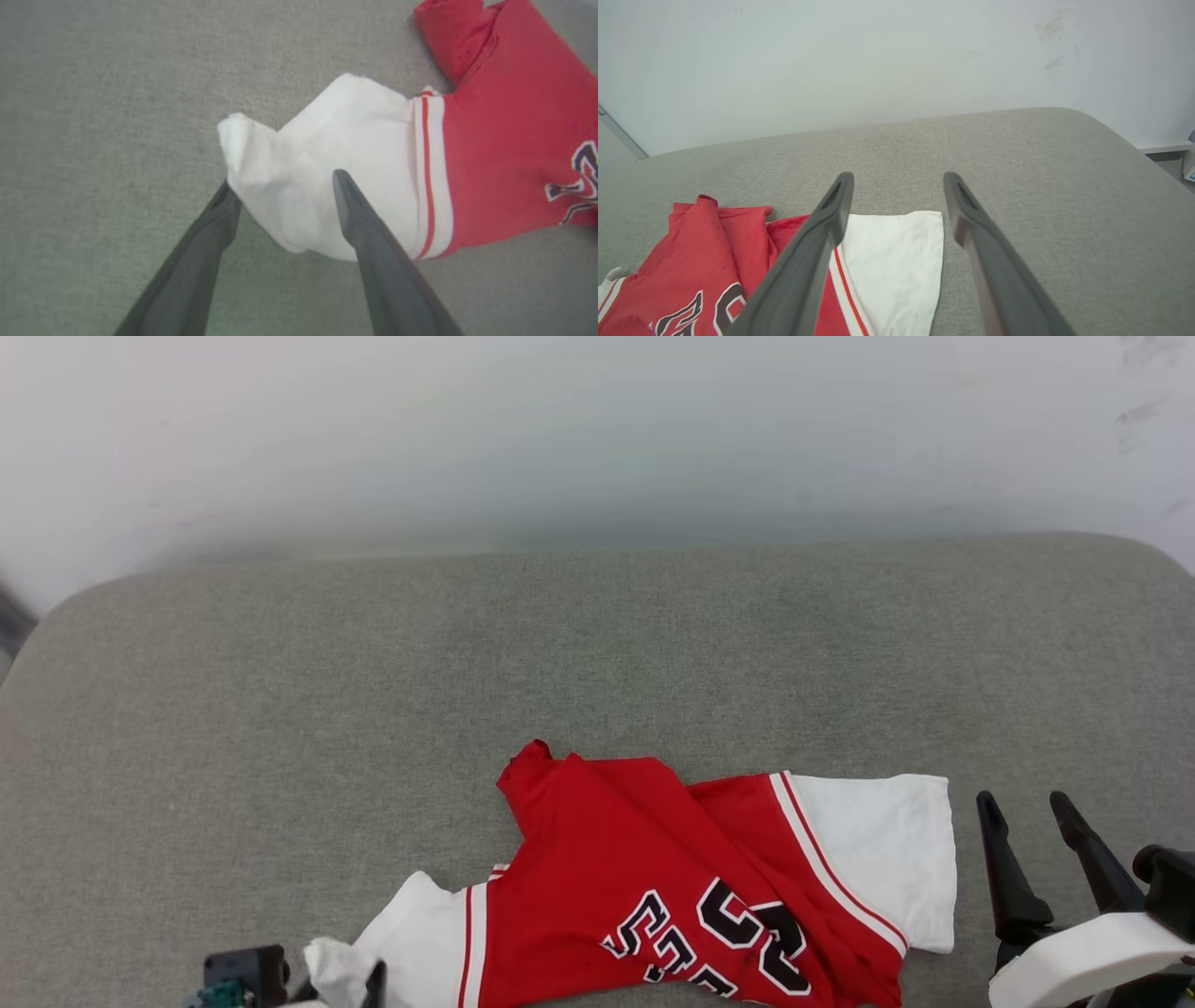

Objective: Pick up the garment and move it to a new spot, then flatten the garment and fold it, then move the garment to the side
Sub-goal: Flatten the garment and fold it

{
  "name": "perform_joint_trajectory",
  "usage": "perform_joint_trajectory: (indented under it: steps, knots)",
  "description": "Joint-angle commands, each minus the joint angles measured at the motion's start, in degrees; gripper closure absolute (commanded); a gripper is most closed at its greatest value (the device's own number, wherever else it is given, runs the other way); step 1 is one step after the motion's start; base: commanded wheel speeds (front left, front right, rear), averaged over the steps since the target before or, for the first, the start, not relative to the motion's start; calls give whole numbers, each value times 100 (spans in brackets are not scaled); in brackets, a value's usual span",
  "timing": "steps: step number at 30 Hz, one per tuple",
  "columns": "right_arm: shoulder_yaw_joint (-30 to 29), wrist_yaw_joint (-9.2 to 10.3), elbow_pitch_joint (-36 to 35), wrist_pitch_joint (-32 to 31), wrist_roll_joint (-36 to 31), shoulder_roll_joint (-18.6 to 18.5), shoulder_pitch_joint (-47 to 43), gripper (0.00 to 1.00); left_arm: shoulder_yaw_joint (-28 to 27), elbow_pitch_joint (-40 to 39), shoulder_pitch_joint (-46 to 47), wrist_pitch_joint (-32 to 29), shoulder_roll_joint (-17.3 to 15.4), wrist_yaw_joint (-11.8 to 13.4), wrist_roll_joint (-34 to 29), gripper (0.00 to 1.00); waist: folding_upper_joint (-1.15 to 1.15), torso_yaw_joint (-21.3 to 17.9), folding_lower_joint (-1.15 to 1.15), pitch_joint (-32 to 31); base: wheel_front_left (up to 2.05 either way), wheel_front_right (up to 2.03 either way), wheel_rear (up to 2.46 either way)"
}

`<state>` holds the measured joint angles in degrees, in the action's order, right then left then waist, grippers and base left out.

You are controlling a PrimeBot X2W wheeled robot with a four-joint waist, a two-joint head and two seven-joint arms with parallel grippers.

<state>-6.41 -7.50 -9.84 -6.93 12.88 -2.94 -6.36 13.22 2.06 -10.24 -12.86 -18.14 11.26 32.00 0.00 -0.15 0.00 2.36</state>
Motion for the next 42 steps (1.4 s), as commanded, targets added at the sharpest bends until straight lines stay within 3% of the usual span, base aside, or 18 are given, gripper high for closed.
perform_joint_trajectory:
  steps: [1, 11, 21, 33, 42]
  knots:
    - [6, 2, -41, -10, -18, 8, -78, 0, -31, -8, 105, 162, -12, -18, -93, 0, 0, -22, 0, -62, 0, 0, 0]
    - [20, 2, -127, -129, 9, 8, -218, 0, -61, -217, 468, 1731, 120, -5, -666, 0, 0, -126, 0, -288, 0, 0, 0]
    - [118, 2, 70, -629, 79, -29, -61, 0, 161, -713, 636, 2141, 199, 137, -1047, 0, 0, -172, 0, -264, 0, 0, 0]
    - [1893, 2, 1063, -2614, 1348, -1121, 1469, 0, 332, -939, 1067, 2238, 285, 93, -1164, 0, 0, 25, 0, 314, 0, 0, 0]
    - [3283, 2, 1678, -3077, 1978, -1504, 2851, 0, 458, -808, 1413, 2409, 425, 26, -1168, 0, 0, 354, 0, 815, 0, 0, 0]
